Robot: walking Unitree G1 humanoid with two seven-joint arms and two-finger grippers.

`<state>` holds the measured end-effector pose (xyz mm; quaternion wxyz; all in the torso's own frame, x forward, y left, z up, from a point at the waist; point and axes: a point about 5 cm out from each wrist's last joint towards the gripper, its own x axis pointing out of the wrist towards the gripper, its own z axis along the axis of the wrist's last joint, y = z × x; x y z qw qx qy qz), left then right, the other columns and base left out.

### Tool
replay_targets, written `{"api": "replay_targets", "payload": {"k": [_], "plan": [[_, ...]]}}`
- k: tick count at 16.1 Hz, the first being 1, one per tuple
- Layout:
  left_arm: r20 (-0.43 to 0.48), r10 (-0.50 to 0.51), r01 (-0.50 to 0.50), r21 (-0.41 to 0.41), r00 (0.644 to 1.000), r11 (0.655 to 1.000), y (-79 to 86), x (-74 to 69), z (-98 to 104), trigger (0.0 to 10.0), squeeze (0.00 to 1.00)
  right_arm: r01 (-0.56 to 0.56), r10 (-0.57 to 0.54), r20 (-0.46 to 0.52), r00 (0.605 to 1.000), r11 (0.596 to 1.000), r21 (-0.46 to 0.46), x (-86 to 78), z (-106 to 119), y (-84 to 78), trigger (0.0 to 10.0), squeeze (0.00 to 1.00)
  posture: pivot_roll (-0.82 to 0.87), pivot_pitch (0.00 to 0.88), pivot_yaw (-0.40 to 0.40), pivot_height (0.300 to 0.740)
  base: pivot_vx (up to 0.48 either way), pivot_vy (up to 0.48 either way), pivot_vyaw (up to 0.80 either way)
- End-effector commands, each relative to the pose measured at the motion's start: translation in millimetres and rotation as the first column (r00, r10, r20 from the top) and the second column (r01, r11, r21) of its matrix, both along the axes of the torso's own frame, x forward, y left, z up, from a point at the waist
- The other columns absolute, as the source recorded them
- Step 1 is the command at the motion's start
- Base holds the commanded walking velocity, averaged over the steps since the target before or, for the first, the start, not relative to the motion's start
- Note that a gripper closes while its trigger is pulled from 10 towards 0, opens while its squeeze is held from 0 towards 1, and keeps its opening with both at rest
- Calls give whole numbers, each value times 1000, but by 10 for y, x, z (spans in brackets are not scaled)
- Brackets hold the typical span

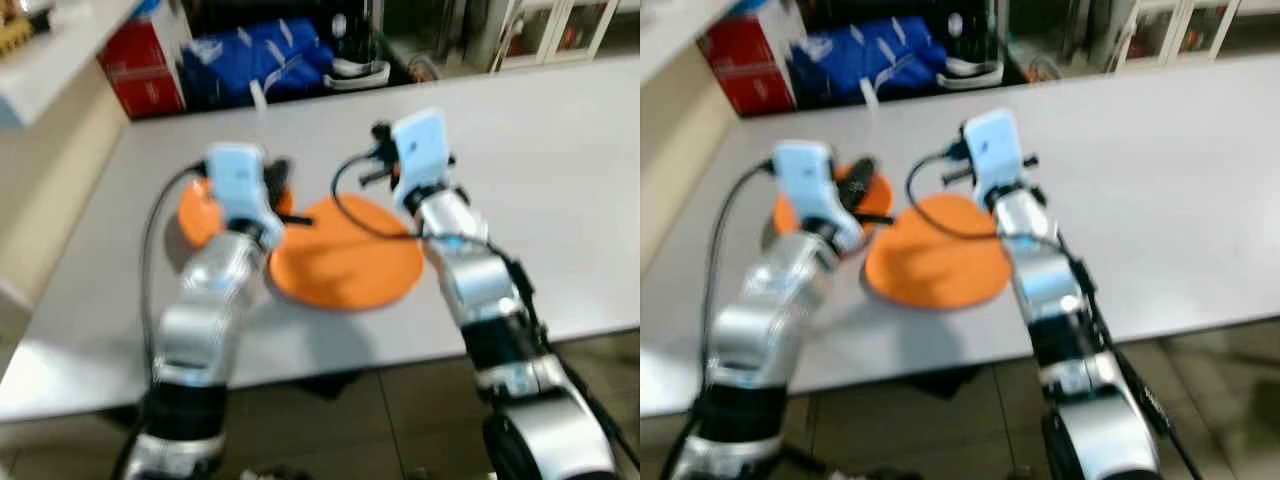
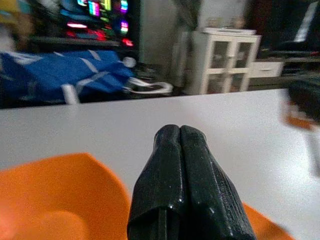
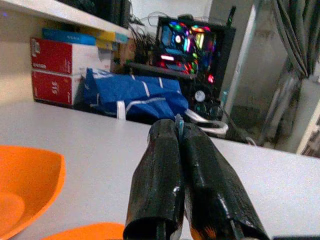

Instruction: Setting the table

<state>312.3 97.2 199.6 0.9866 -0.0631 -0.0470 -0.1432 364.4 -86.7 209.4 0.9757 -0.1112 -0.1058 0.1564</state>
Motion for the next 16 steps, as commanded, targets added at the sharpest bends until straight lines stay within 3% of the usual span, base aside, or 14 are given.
{"api": "replay_targets", "payload": {"k": [1,9,16], "plan": [[14,40,-40,5,999,999,92,-7,35,10000,0,-71,71,13,997,997,7,-12,45,170,10000,0,-176,28,69,740,0,0,0],[2,64,-64,-5,998,998,109,-87,-8,10000,0,-228,226,-93,970,974,-13,-241,-457,503,10000,0,-155,63,43,740,0,0,0],[5,100,-100,4,995,995,163,-212,-16,10000,0,-251,238,-141,961,965,-80,-271,-794,408,10000,0,-111,93,16,740,0,0,0]]}}
